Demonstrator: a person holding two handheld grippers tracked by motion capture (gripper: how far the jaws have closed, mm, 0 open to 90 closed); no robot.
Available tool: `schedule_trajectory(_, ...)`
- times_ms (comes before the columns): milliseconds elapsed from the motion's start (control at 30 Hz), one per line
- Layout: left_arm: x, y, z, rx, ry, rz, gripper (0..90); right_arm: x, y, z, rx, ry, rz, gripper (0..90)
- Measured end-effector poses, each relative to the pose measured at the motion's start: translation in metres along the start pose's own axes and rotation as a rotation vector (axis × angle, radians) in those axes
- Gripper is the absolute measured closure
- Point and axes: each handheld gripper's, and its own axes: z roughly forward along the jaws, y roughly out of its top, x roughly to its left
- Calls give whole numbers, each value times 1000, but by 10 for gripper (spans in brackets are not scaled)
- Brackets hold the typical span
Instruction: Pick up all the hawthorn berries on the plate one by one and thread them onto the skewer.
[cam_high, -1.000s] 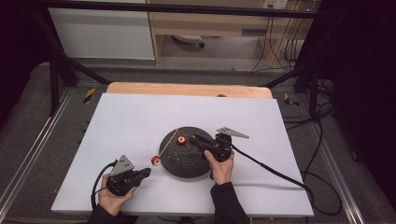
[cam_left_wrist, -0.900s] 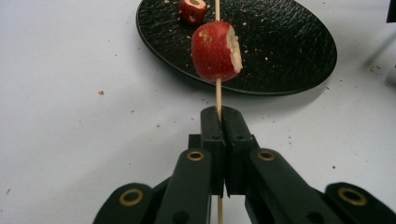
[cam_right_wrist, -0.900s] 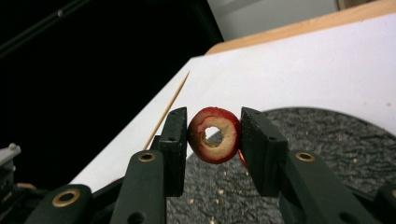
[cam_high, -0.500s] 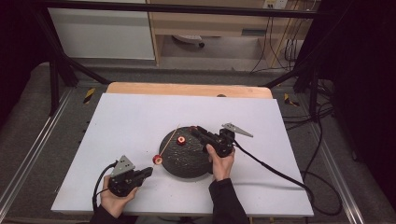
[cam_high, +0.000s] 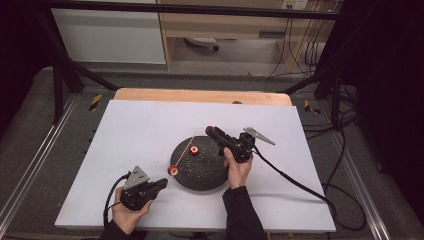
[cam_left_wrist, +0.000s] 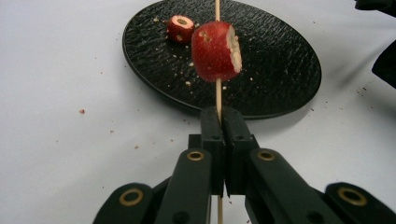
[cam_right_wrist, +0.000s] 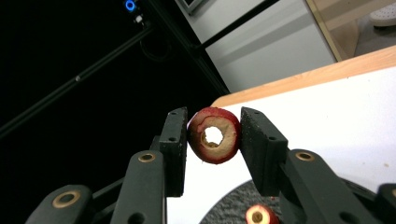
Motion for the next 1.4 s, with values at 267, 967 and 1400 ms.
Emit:
schedule_trajectory(267, -9, 7, 3, -15, -5, 8, 884, -1, 9, -1, -43, 8, 15, 631)
schedule_trajectory(967, -25, 18, 15, -25, -30, 13, 884, -1, 12, 0, -119, 15, 55, 632)
schedule_trajectory(1400, -29, 22, 19, -34, -38, -3, 884, 0, 8, 1, -129, 25, 67, 632)
